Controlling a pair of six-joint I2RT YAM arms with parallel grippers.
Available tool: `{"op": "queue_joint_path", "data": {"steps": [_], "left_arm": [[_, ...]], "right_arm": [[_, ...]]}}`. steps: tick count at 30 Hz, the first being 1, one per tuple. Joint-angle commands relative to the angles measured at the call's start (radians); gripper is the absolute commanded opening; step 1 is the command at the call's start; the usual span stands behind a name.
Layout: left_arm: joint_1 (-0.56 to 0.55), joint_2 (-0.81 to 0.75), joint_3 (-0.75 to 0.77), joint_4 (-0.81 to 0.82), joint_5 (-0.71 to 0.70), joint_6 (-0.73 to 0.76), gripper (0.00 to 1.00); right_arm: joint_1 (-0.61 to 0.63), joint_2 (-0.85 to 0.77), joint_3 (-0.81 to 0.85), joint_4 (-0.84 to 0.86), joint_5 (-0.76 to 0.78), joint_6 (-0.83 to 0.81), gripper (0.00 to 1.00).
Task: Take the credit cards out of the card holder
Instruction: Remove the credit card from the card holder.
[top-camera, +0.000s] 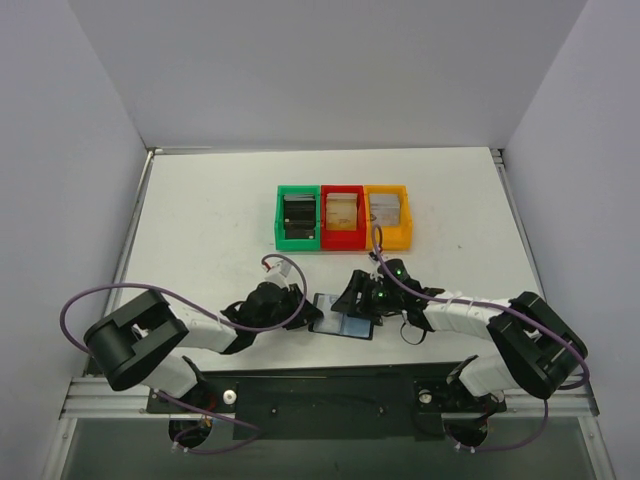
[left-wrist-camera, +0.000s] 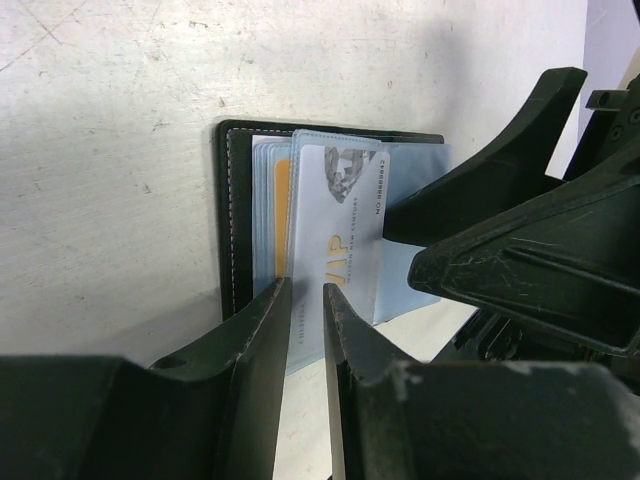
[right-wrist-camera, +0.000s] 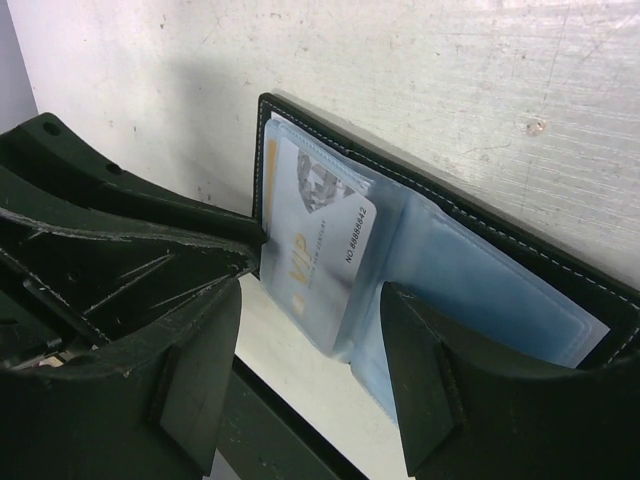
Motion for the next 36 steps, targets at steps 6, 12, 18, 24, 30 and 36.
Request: {"op": "queue_joint_path", "data": {"steps": [6, 12, 18, 24, 30, 36], "left_arm": [[0.003, -0.025, -0.025, -0.062, -0.033, 0.007, 0.31], [0.000, -0.023, -0.014, -0.072, -0.033, 0.014, 0.31], [0.000, -0.017, -0.011, -0.072, -0.033, 0.014, 0.31], [-0.012, -0.005, -0.011, -0.066, -0.032, 0.011, 0.31], [-0.020, 0.000, -0.009, -0.062, -0.056, 0.010, 0.31], [-0.026, 0.006, -0.009, -0.062, -0.059, 0.008, 0.31]], "right_arm": [[0.009, 0.015, 0.008, 0.094, -0.032, 0.024, 0.53], [0.010, 0.025, 0.015, 0.094, -0.042, 0.024, 0.52], [0.010, 0.030, 0.008, 0.115, -0.047, 0.033, 0.52], [0.007, 0.045, -0.014, 0.198, -0.084, 0.085, 0.53], [0.003, 0.059, -0.015, 0.231, -0.110, 0.111, 0.52], [0.000, 0.068, -0.020, 0.247, -0.119, 0.120, 0.52]]}}
